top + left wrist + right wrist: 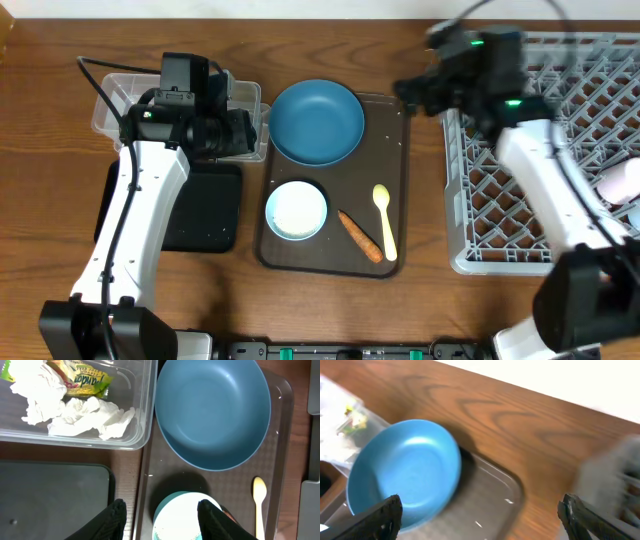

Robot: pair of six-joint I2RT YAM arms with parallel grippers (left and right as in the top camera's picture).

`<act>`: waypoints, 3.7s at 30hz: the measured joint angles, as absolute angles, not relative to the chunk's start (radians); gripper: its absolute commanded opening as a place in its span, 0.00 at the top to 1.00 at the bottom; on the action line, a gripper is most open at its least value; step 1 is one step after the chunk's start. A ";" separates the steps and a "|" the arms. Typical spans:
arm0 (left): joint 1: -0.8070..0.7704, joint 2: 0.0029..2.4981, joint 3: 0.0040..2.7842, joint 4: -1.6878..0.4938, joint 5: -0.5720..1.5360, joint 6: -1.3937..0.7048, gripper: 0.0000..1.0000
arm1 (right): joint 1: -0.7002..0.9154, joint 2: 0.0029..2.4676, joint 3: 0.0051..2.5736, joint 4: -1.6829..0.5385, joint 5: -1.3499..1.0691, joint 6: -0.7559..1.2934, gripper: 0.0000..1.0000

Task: Sort waste into correct bins and load items into the dishwasher rack
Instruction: 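Reach the right gripper to the blue bowl and grasp its rim, then lift the blue bowl with the right gripper and carry it to the rack, then stand the blue bowl upright in the rack and open the right gripper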

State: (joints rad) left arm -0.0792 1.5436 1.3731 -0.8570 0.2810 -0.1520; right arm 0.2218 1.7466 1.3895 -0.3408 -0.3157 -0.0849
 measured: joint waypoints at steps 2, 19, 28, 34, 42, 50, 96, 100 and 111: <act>-0.079 1.544 1.373 -0.857 0.281 -0.152 0.51 | 0.273 1.792 1.390 -0.303 -0.274 -0.061 0.01; -0.079 1.544 1.373 -0.864 0.281 -0.152 0.50 | 0.418 2.103 1.385 -0.139 -0.015 0.197 0.39; -0.079 1.544 1.373 -0.865 0.281 -0.152 0.50 | 0.418 2.112 1.385 -0.158 0.010 0.233 0.72; -0.079 1.544 1.373 -0.869 0.281 -0.152 0.50 | 0.418 2.112 1.385 -0.220 0.016 0.241 0.84; -0.079 1.544 1.373 -0.870 0.281 -0.152 0.50 | 0.417 2.112 1.386 -0.218 0.005 0.257 0.99; -0.079 1.544 1.373 -0.870 0.281 -0.152 0.50 | 0.392 2.101 1.387 -0.222 -0.015 0.249 0.99; -0.079 1.544 1.373 -0.871 0.281 -0.152 0.50 | -0.426 1.785 1.397 0.277 0.506 -1.007 0.99; -0.079 1.544 1.373 -0.871 0.281 -0.152 0.50 | -0.446 1.841 1.397 0.312 0.506 -1.056 0.99; -0.079 1.544 1.373 -0.867 0.281 -0.152 0.50 | -0.463 1.912 1.398 0.368 0.510 -1.108 0.99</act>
